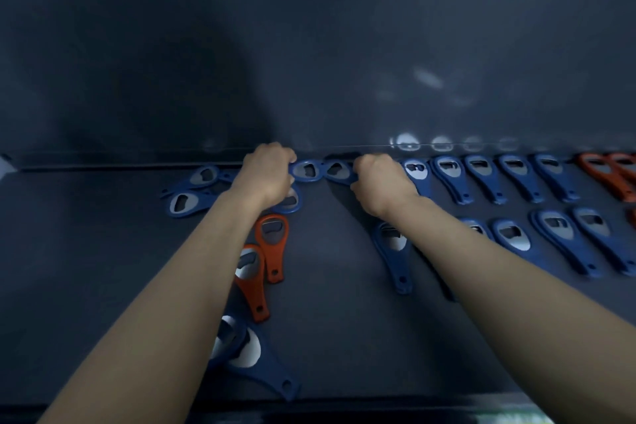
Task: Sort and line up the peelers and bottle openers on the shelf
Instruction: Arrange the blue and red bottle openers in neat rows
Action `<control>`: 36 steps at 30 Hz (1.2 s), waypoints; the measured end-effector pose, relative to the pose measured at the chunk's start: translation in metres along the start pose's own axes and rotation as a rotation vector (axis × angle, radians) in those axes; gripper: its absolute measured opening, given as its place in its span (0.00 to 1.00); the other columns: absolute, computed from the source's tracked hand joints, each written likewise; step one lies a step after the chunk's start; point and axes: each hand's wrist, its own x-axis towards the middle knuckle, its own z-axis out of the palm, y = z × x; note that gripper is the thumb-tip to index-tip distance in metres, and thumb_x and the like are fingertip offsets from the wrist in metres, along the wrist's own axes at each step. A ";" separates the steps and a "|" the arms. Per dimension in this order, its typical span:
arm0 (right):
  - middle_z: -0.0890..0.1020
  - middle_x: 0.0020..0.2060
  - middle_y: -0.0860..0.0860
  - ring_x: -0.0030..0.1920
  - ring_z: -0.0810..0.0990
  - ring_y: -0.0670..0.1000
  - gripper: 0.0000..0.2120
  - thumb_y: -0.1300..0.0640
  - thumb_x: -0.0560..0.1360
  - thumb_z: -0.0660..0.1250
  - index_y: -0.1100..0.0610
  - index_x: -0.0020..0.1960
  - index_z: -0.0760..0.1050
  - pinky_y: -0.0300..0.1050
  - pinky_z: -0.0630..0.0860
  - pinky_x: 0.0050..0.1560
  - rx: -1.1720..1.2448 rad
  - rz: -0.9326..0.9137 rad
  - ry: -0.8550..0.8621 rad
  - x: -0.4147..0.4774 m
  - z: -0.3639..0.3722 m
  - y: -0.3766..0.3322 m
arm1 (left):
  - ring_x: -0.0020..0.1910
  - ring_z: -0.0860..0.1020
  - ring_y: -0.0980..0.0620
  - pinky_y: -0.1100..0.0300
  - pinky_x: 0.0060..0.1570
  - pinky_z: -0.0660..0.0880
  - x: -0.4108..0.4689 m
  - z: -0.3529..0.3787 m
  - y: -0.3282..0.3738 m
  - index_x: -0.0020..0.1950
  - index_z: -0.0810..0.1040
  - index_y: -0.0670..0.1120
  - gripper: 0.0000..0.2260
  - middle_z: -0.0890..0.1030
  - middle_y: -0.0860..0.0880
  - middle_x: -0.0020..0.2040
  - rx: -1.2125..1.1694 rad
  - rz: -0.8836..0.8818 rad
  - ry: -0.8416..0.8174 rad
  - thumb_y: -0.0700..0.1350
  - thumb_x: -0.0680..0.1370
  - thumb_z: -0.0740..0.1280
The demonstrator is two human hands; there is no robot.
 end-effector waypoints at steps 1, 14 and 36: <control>0.78 0.49 0.61 0.46 0.76 0.59 0.02 0.67 0.74 0.63 0.62 0.47 0.72 0.44 0.68 0.39 0.008 0.035 0.006 -0.002 0.000 0.002 | 0.61 0.71 0.43 0.49 0.61 0.68 0.001 -0.001 0.001 0.65 0.73 0.40 0.19 0.75 0.41 0.61 -0.010 -0.009 -0.002 0.38 0.75 0.69; 0.70 0.34 0.54 0.38 0.72 0.56 0.19 0.53 0.75 0.69 0.61 0.34 0.63 0.45 0.68 0.35 0.261 0.263 0.074 -0.023 0.008 0.031 | 0.30 0.70 0.52 0.62 0.32 0.70 -0.012 0.015 0.041 0.37 0.73 0.42 0.09 0.72 0.46 0.32 -0.718 -0.237 0.043 0.38 0.72 0.72; 0.78 0.45 0.59 0.42 0.75 0.57 0.05 0.68 0.74 0.61 0.64 0.43 0.75 0.42 0.70 0.36 0.396 0.137 -0.029 -0.030 -0.007 0.051 | 0.33 0.77 0.53 0.64 0.32 0.79 -0.006 0.044 0.104 0.40 0.71 0.41 0.13 0.77 0.43 0.40 -1.026 -0.492 0.017 0.31 0.69 0.74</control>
